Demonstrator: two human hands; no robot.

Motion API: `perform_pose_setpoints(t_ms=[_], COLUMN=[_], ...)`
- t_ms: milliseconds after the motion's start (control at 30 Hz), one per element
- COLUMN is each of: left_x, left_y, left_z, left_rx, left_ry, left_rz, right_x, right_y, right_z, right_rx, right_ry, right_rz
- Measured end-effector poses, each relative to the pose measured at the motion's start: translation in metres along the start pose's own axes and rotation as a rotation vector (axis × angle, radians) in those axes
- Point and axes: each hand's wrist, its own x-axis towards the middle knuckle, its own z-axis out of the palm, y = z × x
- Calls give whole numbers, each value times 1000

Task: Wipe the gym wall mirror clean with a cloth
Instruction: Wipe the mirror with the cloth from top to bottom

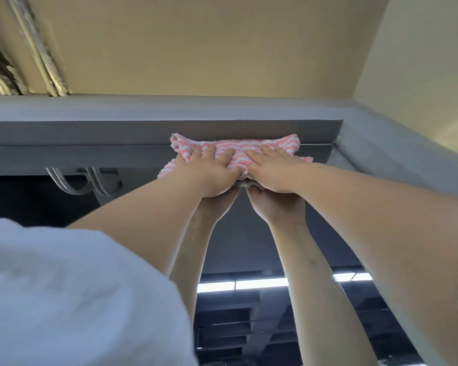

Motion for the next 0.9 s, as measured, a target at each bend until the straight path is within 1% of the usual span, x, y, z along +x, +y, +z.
perform_pose_setpoints(t_ms=[167, 233, 300, 467, 633, 767, 900], left_x=[16, 22, 25, 22, 9, -3, -18], left_y=[85, 108, 120, 123, 117, 97, 63], left_z=[9, 11, 13, 12, 10, 7, 3], left_rx=[-27, -28, -50, -76, -89, -88, -79], left_ry=[-12, -5, -1, -20, -47, -60, -65], left_rz=[51, 60, 45, 37, 72, 100, 87], right_x=[-11, -12, -10, -14, -20, -32, -38], right_y=[85, 104, 111, 110, 103, 88, 49], right_z=[-2, -2, -1, -2, 2, 6, 9], right_rx=[-7, 26, 66, 97, 87, 59, 67], right_ry=[-3, 13, 43, 39, 40, 44, 37], right_rz=[122, 110, 56, 17, 78, 123, 106])
